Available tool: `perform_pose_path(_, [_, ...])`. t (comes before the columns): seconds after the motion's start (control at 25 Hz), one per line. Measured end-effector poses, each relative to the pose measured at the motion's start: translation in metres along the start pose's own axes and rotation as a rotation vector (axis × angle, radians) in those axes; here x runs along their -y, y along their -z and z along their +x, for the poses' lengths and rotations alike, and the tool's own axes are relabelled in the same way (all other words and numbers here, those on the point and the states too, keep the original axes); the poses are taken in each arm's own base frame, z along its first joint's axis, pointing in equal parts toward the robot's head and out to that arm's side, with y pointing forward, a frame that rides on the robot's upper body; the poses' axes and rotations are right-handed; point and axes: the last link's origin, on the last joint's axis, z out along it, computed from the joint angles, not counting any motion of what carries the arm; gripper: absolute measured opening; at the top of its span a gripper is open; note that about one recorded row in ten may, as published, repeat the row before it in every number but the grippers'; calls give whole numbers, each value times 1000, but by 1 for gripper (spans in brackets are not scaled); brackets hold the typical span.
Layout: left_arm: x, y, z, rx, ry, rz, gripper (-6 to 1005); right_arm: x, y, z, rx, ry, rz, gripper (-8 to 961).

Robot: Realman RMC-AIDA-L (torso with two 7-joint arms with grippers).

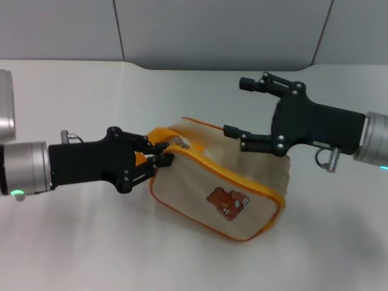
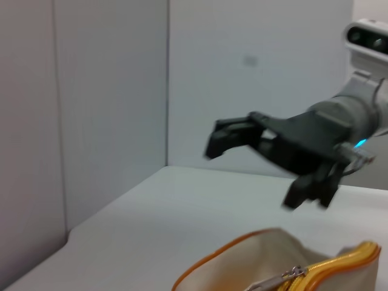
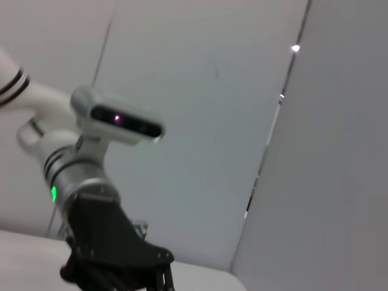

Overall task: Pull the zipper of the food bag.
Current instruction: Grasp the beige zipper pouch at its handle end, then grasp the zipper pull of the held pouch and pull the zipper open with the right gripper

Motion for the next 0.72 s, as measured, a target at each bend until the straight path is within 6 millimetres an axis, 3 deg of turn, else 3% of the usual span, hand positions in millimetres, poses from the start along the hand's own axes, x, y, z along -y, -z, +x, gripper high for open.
perform_pose_path(0.32, [6, 5, 30, -5, -72, -75, 160, -5, -19, -3, -6, 188, -100, 692])
perform_pose_path(0.52, [9, 0, 36, 1, -87, -91, 160, -14, -24, 0, 5, 245, -111, 672])
perform_pose_path(0.72, [10, 0, 37, 9, -84, -96, 157, -15, -25, 1, 4, 249, -116, 475])
